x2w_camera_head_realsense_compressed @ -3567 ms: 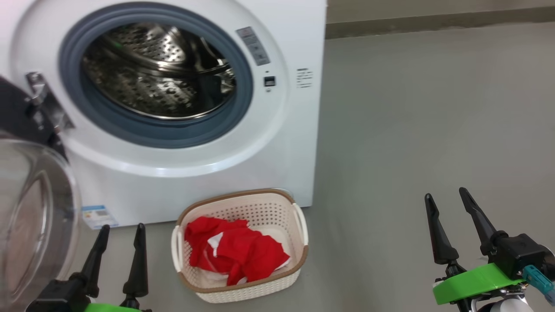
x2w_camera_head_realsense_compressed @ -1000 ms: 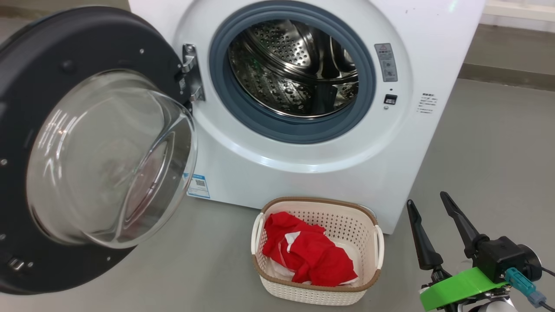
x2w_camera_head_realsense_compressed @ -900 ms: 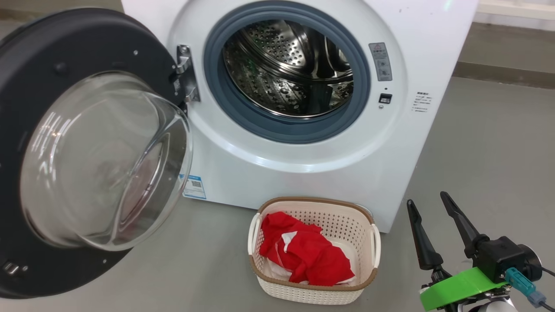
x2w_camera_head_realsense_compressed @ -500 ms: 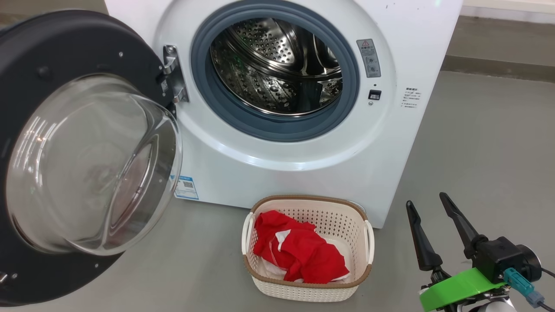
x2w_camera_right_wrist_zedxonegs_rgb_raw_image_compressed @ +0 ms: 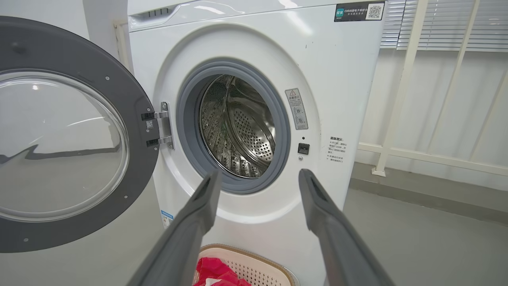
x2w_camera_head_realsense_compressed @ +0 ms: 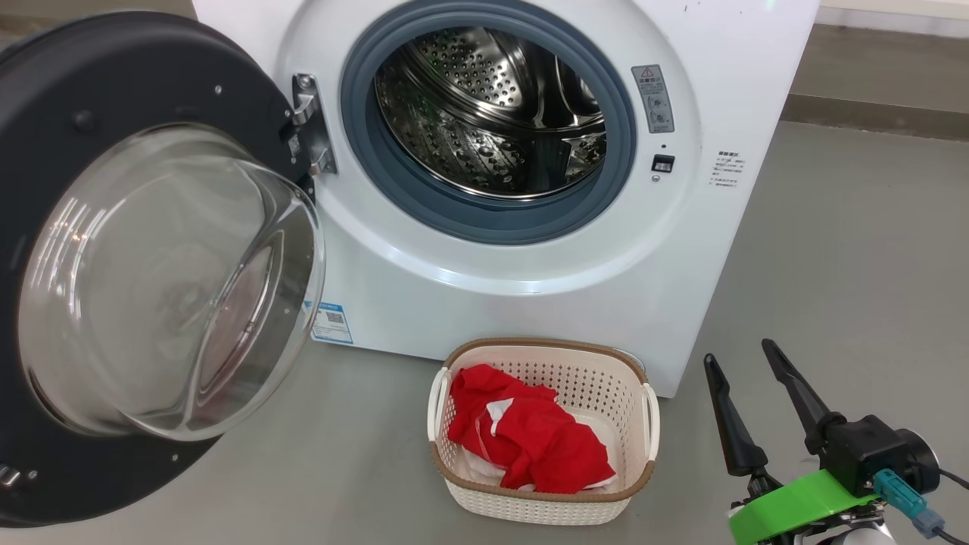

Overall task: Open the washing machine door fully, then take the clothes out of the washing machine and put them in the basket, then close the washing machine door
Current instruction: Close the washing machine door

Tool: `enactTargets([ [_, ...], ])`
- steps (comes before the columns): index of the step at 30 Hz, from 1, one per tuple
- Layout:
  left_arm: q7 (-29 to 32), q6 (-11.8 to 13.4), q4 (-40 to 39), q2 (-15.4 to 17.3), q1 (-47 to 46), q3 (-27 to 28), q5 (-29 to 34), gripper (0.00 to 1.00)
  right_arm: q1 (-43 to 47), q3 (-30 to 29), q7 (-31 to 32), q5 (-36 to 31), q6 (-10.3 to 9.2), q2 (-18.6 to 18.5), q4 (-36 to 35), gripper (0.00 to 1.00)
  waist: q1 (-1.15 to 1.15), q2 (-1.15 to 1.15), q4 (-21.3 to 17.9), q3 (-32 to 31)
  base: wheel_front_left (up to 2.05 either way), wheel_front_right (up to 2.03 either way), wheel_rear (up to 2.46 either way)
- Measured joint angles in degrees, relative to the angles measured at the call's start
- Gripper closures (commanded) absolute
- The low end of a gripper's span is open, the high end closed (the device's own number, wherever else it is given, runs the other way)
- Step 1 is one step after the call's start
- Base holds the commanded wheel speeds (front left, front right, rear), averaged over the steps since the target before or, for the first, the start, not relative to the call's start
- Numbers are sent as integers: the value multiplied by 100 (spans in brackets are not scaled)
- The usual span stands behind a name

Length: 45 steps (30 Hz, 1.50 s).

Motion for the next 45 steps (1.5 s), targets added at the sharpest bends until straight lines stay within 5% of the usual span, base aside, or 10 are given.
enactTargets([
  [22,1536,-134,-1239,-298,487,-265,-1334,100,-1,93,0,52,0,-60,12,0,0,0,60,104,0,0,0],
  [45,2673,-135,-3399,-1183,1896,-465,-2340,100,-4,-19,0,52,0,-43,-8,0,0,0,58,215,0,0,0],
])
